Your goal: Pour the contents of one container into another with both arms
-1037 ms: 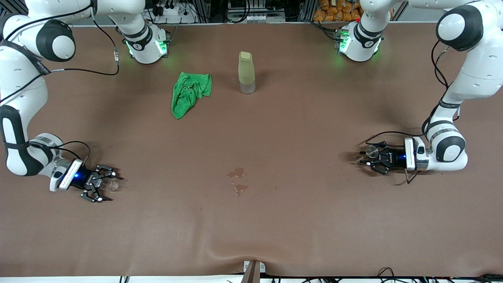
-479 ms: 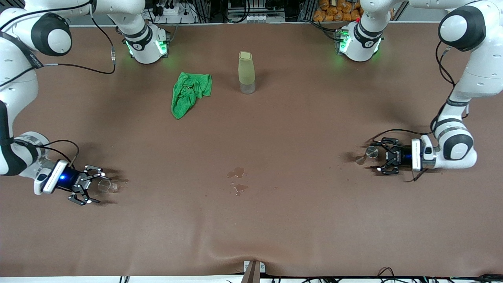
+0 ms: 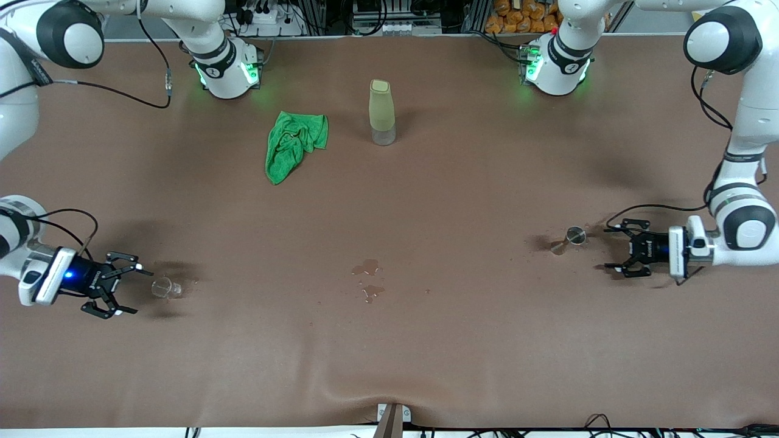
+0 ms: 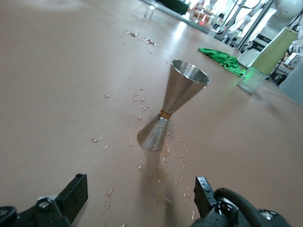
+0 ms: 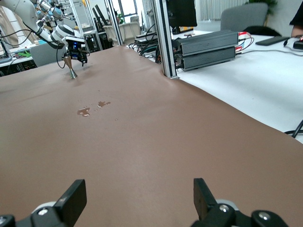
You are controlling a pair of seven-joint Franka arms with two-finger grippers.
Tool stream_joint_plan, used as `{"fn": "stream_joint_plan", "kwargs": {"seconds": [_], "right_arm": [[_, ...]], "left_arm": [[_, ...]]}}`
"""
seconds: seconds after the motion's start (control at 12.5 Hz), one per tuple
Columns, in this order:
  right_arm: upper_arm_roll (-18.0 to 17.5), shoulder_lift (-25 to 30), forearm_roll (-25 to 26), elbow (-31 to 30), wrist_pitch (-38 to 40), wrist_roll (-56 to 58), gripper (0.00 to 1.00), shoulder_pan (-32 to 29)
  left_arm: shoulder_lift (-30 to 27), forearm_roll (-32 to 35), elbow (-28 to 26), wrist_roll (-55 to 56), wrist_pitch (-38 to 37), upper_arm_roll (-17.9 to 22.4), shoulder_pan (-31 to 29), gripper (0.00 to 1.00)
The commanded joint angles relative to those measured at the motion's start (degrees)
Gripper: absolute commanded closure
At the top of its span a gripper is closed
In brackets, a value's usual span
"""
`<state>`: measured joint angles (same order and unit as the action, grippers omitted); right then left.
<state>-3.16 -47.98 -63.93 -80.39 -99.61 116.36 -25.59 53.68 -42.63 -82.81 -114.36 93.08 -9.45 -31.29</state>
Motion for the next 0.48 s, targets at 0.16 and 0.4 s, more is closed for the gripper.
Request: {"fn": "stream_joint_plan", "kwargs": {"seconds": [0.16,0.4], "right_arm": [[-0.09,8.5,6.7,-1.08,-1.02,-15.17,0.0,4.84],[-0.18,15.7,11.89,-1.61,-3.05,-28.87,0.0,8.44]], "left_arm": [[-1.81,2.46,4.06,12.81,-1.14,0.57,-0.7,0.0],[-2.44,2.46,7.39,24.15,-1.06,1.36,-0.35,0.0]]}}
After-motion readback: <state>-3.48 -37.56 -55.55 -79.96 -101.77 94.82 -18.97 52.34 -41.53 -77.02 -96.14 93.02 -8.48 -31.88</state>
